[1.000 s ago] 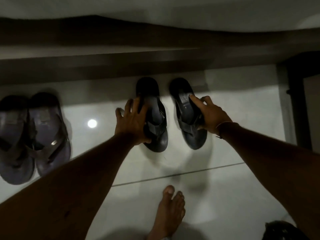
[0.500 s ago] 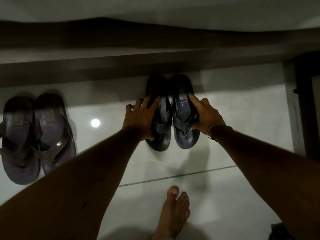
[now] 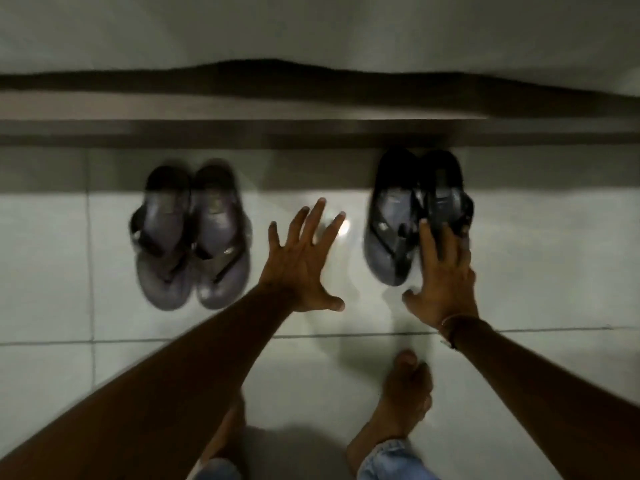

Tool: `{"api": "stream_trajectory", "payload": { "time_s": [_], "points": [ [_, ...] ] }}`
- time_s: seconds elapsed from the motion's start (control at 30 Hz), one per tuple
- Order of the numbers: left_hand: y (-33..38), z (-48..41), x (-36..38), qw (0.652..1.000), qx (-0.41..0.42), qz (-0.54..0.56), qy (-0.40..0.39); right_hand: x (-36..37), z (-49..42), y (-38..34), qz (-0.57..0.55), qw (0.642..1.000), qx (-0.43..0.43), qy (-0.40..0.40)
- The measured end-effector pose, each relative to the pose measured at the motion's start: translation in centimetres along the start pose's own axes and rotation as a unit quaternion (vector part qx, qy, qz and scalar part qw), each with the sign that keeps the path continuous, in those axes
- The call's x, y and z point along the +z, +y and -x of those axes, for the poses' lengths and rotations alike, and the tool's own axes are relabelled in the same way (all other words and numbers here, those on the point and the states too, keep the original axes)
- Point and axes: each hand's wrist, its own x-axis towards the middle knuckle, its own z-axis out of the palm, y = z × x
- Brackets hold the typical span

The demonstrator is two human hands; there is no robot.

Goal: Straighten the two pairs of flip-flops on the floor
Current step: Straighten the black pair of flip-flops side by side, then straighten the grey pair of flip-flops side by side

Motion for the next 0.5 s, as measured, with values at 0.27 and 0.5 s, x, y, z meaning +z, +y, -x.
{"api": "stream_trajectory", "payload": {
  "time_s": [0.27,0.5],
  "points": [
    [-20.8,12.4,-2.4,0.974,-0.219,0.032,0.038,7.3,0.8,-22.2,-0.075,0.98,-0.134,-0.124],
    [-28.5,11.4,-3.5,0.973,-0.221,0.056,-0.031,9.9,-3.1,-29.5,-0.006,0.978,-0.13,-0.165]
  ]
}}
